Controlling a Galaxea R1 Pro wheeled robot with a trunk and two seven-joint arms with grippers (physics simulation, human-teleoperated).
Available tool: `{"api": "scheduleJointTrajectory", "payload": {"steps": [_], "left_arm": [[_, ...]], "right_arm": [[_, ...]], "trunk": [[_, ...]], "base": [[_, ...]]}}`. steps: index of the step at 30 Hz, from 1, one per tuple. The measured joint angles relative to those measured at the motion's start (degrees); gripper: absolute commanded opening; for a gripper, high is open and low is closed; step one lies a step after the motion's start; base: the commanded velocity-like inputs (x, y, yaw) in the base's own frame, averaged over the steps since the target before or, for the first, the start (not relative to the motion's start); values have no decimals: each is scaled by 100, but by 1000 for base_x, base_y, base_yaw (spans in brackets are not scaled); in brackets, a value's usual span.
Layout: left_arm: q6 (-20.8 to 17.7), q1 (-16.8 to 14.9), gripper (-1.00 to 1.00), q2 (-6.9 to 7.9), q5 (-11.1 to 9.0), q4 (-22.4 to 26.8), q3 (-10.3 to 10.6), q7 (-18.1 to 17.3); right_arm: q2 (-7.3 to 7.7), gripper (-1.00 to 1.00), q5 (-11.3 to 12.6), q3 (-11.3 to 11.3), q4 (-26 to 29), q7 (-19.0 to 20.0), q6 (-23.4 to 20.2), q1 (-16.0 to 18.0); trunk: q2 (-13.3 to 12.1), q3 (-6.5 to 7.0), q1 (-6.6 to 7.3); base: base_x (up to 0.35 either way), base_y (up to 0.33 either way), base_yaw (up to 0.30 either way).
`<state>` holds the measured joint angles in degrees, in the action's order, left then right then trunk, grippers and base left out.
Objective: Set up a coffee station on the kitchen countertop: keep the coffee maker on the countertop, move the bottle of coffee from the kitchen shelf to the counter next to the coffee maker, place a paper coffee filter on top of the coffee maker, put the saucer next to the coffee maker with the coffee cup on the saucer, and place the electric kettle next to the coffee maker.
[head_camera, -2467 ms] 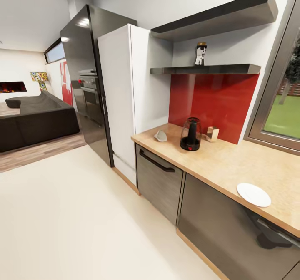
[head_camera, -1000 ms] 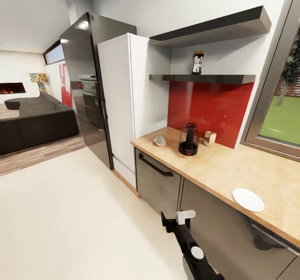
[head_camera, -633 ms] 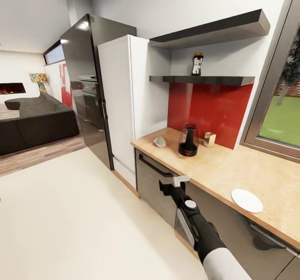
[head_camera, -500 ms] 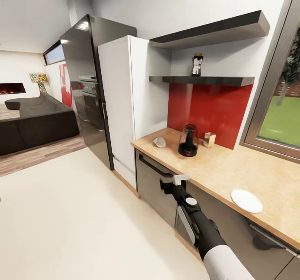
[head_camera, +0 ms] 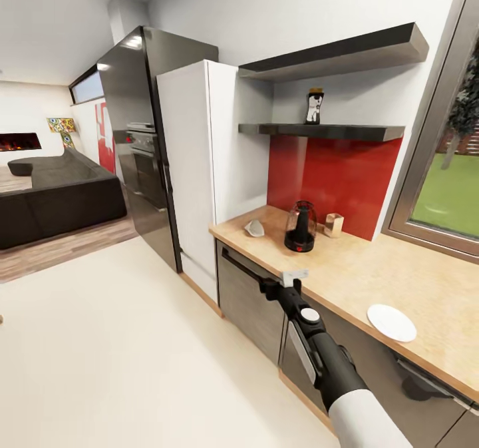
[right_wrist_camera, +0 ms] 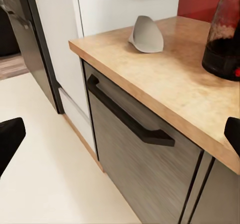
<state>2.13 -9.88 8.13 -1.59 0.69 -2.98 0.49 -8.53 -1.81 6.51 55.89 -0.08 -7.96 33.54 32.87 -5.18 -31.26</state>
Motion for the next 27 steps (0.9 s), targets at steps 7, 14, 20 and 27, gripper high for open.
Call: {"api": "scheduleJointTrajectory", "payload": {"steps": [7,14,20,27], "left_arm": [[-3,0,100,3,0,-1,-1,0],[5,0,100,4,-8,-15,-4,0],[2,0,100,0,-8,-24,-8,0],[-4,0,100,13,-3,-34,-7,0]], "right_arm": [[1,100,6,-10,88,0,-111,0],[9,100,-2,-2,432,0,-450,0],[10,100,-2,-8,601,0,-767,-1],[11,100,-16,-3,552,-7,-771,-1]], "trunk": [[-282,112,154],[-563,194,308],[-805,302,441],[-1008,393,551]], "base": [[0,0,0],[0,0,0],[0,0,0],[0,0,0]]}}
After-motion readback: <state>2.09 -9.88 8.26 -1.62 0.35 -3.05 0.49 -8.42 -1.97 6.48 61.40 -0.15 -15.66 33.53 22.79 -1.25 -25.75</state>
